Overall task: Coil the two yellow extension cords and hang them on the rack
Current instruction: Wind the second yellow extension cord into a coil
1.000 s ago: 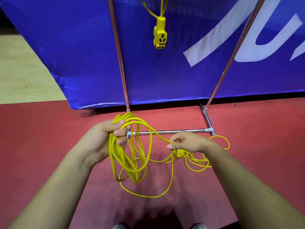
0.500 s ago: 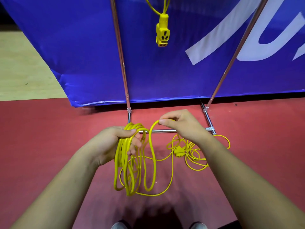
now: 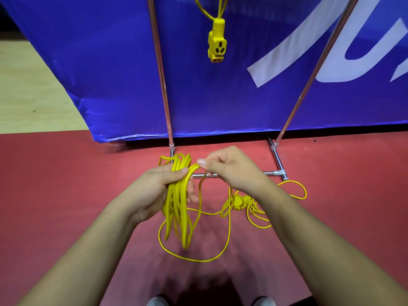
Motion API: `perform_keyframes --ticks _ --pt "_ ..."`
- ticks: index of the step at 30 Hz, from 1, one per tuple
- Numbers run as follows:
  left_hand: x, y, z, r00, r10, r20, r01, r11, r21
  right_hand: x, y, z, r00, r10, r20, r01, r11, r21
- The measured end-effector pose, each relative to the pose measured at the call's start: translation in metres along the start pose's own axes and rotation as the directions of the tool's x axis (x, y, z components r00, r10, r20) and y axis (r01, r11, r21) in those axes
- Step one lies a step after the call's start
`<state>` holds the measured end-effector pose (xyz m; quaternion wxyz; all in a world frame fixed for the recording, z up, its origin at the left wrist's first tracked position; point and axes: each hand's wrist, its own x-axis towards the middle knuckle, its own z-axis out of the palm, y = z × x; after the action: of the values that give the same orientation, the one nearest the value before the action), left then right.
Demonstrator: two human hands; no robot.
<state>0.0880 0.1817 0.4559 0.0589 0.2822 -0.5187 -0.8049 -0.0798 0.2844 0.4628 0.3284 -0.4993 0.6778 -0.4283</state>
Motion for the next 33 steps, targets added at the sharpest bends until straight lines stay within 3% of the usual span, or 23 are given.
perform_keyframes --ticks 5,8,10,14,17,19,27,30,33 --pt "0.001 0.004 -0.001 0.999 0.028 0.025 -0.024 0.988 -0.151 0.003 0.010 0.001 0.998 0.040 0.049 -0.047 0.990 0.132" --pt "0.001 0.009 -0.004 0.999 0.013 0.039 -0.003 0.966 -0.260 0.001 0.035 -0.012 0.979 0.099 0.176 -0.110 0.993 0.052" --pt "0.000 0.008 -0.008 0.999 -0.018 0.043 0.027 0.974 -0.226 -0.003 0.052 -0.019 0.963 0.156 0.220 -0.163 0.987 0.015" --pt "-0.002 0.005 -0.015 0.986 -0.143 0.080 0.148 0.987 -0.059 -0.003 0.054 -0.023 0.985 0.157 0.071 -0.168 0.970 0.174" --pt "-0.004 0.009 -0.017 0.973 -0.203 0.105 0.210 0.976 -0.056 0.002 0.046 -0.028 0.992 0.095 -0.086 -0.078 0.979 0.187" --pt "-0.005 0.012 -0.017 0.966 -0.221 0.131 0.233 0.968 -0.087 0.003 0.041 -0.031 0.992 0.044 -0.115 -0.024 0.985 0.170" --pt "-0.001 0.004 -0.020 0.966 -0.111 0.232 0.126 0.991 -0.052 0.007 0.017 -0.005 0.996 -0.092 -0.003 0.092 0.992 0.092" --pt "-0.002 0.005 -0.021 0.959 -0.072 0.274 0.095 0.993 -0.069 0.008 0.022 -0.003 0.996 -0.081 0.031 0.076 0.987 0.144" --pt "-0.004 0.008 -0.022 0.967 -0.014 0.256 0.050 0.990 -0.133 0.007 0.042 -0.008 0.993 -0.010 0.118 0.001 0.997 0.073"
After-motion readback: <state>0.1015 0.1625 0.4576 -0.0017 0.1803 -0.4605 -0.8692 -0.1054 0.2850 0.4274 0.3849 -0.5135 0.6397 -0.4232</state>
